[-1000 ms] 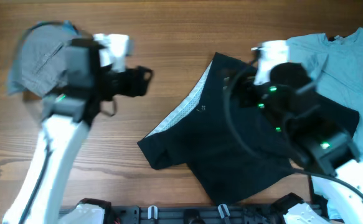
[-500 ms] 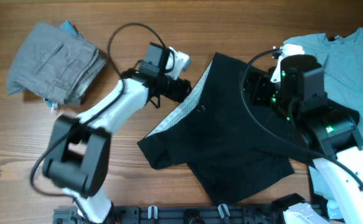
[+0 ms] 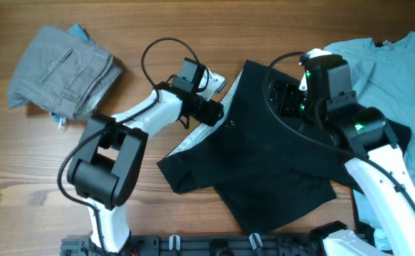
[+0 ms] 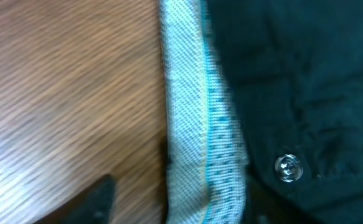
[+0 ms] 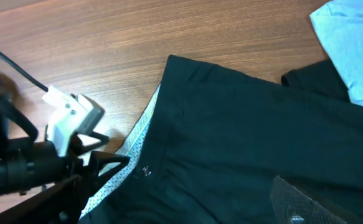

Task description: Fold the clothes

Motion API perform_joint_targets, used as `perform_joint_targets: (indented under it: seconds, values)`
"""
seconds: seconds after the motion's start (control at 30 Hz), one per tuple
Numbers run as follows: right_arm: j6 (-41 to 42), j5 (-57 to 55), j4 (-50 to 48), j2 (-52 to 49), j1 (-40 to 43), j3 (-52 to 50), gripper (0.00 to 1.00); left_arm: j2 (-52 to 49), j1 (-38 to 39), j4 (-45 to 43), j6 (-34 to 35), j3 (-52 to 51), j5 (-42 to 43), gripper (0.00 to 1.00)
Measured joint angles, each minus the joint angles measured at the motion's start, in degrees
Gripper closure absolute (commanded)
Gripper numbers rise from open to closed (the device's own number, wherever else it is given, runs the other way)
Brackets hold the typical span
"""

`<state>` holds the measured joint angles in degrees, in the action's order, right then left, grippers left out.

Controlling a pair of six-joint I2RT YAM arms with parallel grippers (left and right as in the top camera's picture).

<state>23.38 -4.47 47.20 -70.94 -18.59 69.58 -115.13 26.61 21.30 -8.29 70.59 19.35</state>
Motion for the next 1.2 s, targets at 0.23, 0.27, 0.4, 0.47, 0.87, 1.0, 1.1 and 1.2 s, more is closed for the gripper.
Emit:
perform_joint_targets:
  seconds: [0.23, 0.27, 0.4, 0.47, 0.87, 1.0, 1.1, 1.2]
  values:
    - [0.0, 0.0, 0.0, 0.0, 0.0, 0.0, 0.02, -0.9, 3.5, 1.0, -0.3, 0.3, 0.5, 0.96]
    - [0.0, 0.0, 0.0, 0.0, 0.0, 0.0, 0.02, -0.9, 3.5, 1.1, -0.3, 0.3, 0.5, 0.96]
    - [0.0, 0.0, 0.0, 0.0, 0.0, 0.0, 0.02, -1.1, 3.5, 1.5, 0.3, 0.4, -0.3, 0.96]
    - [0.0, 0.0, 0.0, 0.0, 0.0, 0.0, 0.02, -1.1, 3.4, 2.1, 3.4, 1.2, -4.0, 0.96]
    - [0.0, 0.0, 0.2, -0.5, 0.0, 0.0, 0.02, -1.5, -24.0, 9.3, 19.4, 12.3, -21.6, 0.66]
    - [0.7, 0.0, 0.9, -3.9, 0.7, 0.0, 0.03, -1.5, -25.7, 9.6, 19.9, 12.3, -16.5, 0.49]
    - [1.3, 0.8, 2.6, -8.3, 2.1, 0.0, 0.06, -1.5, -25.1, 10.6, 20.1, 12.3, -14.2, 0.44]
    - [1.7, 1.6, 3.0, -13.5, 3.7, 0.0, 0.11, -1.4, -24.7, 12.1, 19.9, 12.3, -13.0, 0.43]
